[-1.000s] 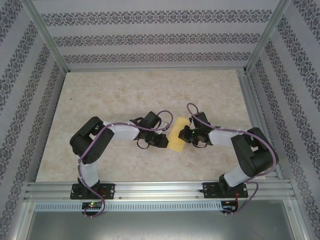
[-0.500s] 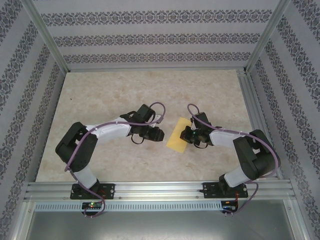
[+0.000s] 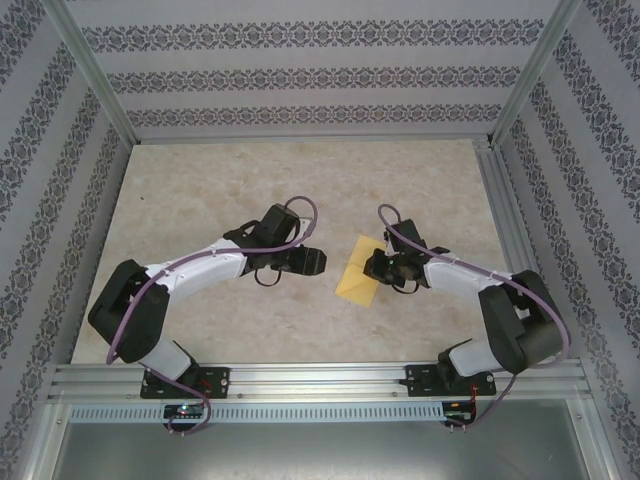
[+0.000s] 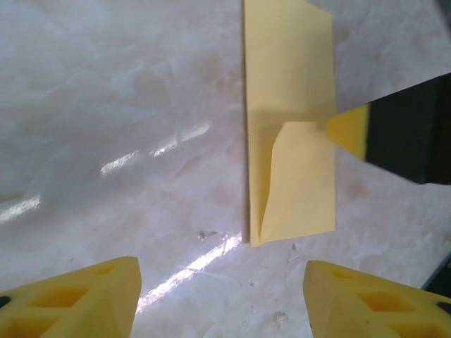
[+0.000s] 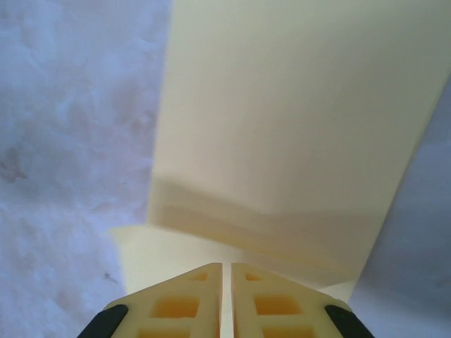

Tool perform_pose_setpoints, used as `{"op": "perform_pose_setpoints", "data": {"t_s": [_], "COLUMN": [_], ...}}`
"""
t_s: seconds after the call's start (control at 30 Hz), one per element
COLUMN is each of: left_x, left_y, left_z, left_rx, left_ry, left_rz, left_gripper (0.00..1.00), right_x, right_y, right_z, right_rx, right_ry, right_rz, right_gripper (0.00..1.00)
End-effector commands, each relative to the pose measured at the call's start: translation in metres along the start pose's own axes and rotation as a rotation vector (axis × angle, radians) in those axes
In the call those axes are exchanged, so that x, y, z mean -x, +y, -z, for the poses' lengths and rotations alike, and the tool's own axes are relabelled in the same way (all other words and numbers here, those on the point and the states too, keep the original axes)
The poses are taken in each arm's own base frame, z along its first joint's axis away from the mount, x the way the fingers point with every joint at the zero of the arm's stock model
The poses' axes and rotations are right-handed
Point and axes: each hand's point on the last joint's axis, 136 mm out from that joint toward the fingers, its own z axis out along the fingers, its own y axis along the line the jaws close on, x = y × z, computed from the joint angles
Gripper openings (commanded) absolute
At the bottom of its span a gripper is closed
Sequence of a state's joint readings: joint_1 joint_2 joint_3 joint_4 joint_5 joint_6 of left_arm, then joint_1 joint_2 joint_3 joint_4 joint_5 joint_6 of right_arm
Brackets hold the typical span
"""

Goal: Fold a paper plane with a square sheet of paper (fold left side to right side)
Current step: Fold the triangle a second time at the center of the table, then turn over the paper at the center of the table.

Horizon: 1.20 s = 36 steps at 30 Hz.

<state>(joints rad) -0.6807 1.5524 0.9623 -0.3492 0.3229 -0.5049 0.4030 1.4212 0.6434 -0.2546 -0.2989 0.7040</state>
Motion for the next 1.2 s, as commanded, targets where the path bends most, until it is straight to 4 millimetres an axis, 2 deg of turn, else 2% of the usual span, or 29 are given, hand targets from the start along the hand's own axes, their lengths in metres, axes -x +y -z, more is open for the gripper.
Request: {"op": "perform_pose_setpoints", "data": {"t_s": [0.0, 0.17, 0.37, 0.53, 0.8, 0.97, 1.17], "left_x": [0.012, 0.011, 0.008, 0.014, 0.032, 0.026, 0.024], "left_y": [0.005, 0.006, 0.003, -0.009, -0.038, -0.057, -0.054], "left_z": [0.007, 0.007, -0.002, -0.022, -0.066, -0.093, -0.106], "left_rx": [0.012, 0.016, -0.018, -0.080, -0.170, -0.201, -0.173], "left_ry": [-0.079, -0.081, -0.056, -0.006, 0.086, 0.168, 0.189], "left_rz": [0.028, 0.034, 0.041, 0.035, -0.018, -0.061, -0.065], "left_gripper": [0.67, 0.69, 0.69, 0.68, 0.59, 0.55, 0.53], "right_x": [0.021, 0.033, 0.038, 0.033, 0.018, 0.011, 0.008], "right_y": [0.013, 0.018, 0.000, -0.022, -0.040, -0.046, -0.049], "right_z": [0.021, 0.040, 0.062, 0.069, 0.070, 0.071, 0.076], "right_rx": [-0.002, -0.019, -0.092, -0.107, -0.105, -0.104, -0.097], "right_ry": [-0.065, -0.104, -0.146, -0.158, -0.155, -0.155, -0.167], "right_rz": [0.051, 0.072, 0.072, 0.037, 0.028, 0.017, 0.010], "right_gripper": [0.15, 0.20, 0.27, 0.33, 0.37, 0.38, 0.39]}}
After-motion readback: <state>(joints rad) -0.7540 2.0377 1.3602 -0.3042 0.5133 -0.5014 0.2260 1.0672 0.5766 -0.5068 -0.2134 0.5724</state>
